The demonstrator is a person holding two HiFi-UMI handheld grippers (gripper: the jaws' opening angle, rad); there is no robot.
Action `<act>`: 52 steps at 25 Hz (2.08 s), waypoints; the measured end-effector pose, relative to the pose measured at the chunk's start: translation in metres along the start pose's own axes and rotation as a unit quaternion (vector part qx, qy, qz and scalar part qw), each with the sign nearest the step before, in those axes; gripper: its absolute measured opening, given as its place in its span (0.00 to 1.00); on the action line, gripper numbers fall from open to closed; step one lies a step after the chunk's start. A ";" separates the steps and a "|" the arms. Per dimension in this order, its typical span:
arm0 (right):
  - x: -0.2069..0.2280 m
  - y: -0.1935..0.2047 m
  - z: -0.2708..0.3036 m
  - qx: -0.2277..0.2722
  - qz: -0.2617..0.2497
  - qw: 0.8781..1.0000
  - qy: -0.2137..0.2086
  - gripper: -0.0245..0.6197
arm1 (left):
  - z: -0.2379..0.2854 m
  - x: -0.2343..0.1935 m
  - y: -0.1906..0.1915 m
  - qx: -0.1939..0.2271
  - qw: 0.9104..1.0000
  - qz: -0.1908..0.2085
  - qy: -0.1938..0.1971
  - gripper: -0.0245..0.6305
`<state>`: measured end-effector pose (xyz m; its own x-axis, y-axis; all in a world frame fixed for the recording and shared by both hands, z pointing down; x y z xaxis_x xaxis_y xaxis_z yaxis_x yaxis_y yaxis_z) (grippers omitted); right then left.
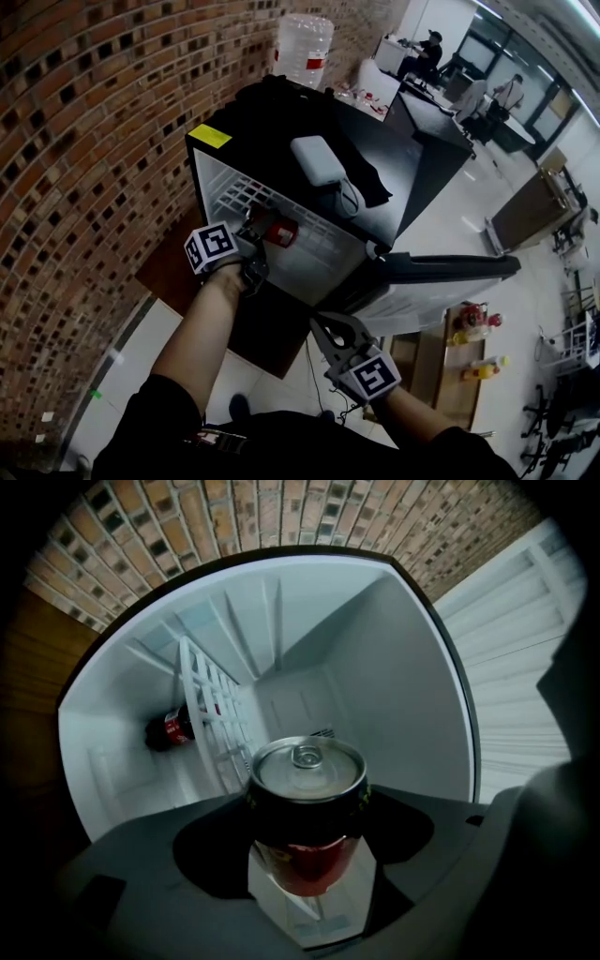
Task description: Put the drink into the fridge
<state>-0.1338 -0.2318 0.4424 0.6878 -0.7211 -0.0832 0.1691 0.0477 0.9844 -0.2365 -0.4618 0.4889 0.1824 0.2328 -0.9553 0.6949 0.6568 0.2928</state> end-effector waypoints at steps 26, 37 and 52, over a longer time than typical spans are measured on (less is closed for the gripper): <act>0.006 0.000 -0.028 0.003 0.001 1.000 0.018 0.06 | 0.012 0.009 -0.008 0.058 0.997 -0.041 -0.006 0.69; 0.009 0.001 -0.028 0.002 0.001 1.000 0.020 0.06 | 0.013 0.012 -0.011 0.071 0.996 -0.045 -0.018 0.75; 0.013 0.003 -0.026 0.000 -0.001 1.000 0.019 0.06 | 0.018 0.018 -0.011 0.078 0.997 0.008 0.025 0.79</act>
<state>-0.1061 -0.2225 0.4403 0.7141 -0.6940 -0.0919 0.1716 0.0462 0.9841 -0.2287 -0.4778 0.4680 0.1616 0.2811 -0.9460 0.7926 0.5342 0.2941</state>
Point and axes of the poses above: the fingertips, and each gripper's own axes: z forward along the fingers, x to its right, y out of its underside, the point moved 2 cm from there along -z, backward along the fingers, and after that the axes turned 2 degrees about -z, right-handed, at the moved point
